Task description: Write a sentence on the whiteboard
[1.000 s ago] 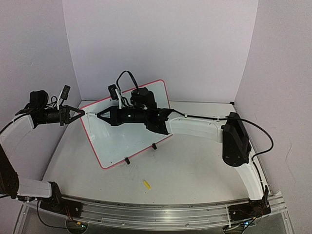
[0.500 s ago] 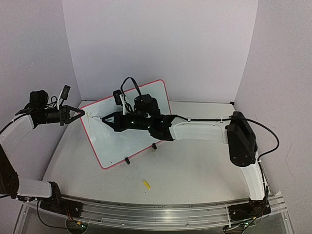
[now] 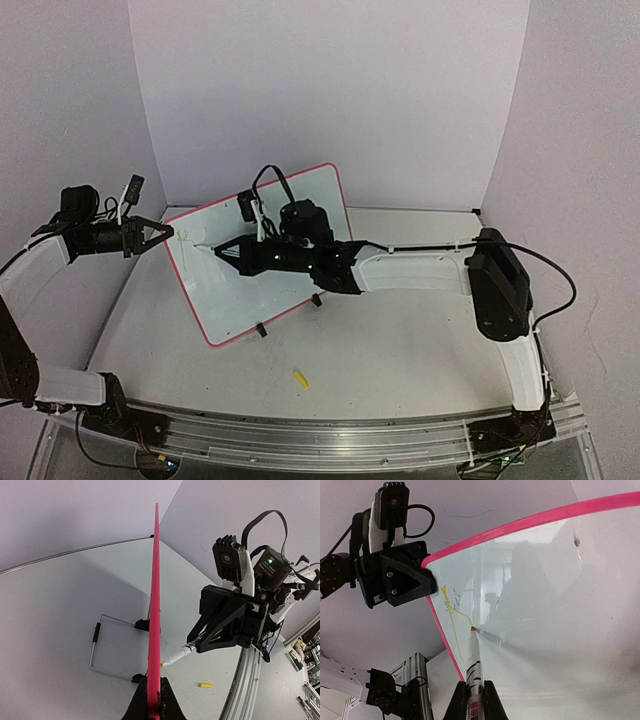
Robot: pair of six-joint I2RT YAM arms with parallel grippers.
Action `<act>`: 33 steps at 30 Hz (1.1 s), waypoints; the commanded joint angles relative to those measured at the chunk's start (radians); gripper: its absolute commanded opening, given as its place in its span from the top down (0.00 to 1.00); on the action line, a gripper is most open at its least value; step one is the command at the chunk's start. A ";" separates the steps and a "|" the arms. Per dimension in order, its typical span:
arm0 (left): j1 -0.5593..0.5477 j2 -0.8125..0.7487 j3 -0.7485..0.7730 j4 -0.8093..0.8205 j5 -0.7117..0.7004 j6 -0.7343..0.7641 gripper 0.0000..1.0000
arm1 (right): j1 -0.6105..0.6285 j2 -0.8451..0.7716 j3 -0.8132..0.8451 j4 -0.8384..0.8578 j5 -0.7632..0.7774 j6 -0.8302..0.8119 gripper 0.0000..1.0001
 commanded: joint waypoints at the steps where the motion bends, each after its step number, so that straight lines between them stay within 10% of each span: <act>1: -0.023 -0.008 0.005 -0.067 0.005 0.011 1.00 | -0.014 -0.027 -0.015 0.001 0.003 0.007 1.00; 33: -0.023 -0.009 0.004 -0.065 0.001 0.006 1.00 | 0.017 0.092 0.092 -0.028 -0.112 0.013 1.00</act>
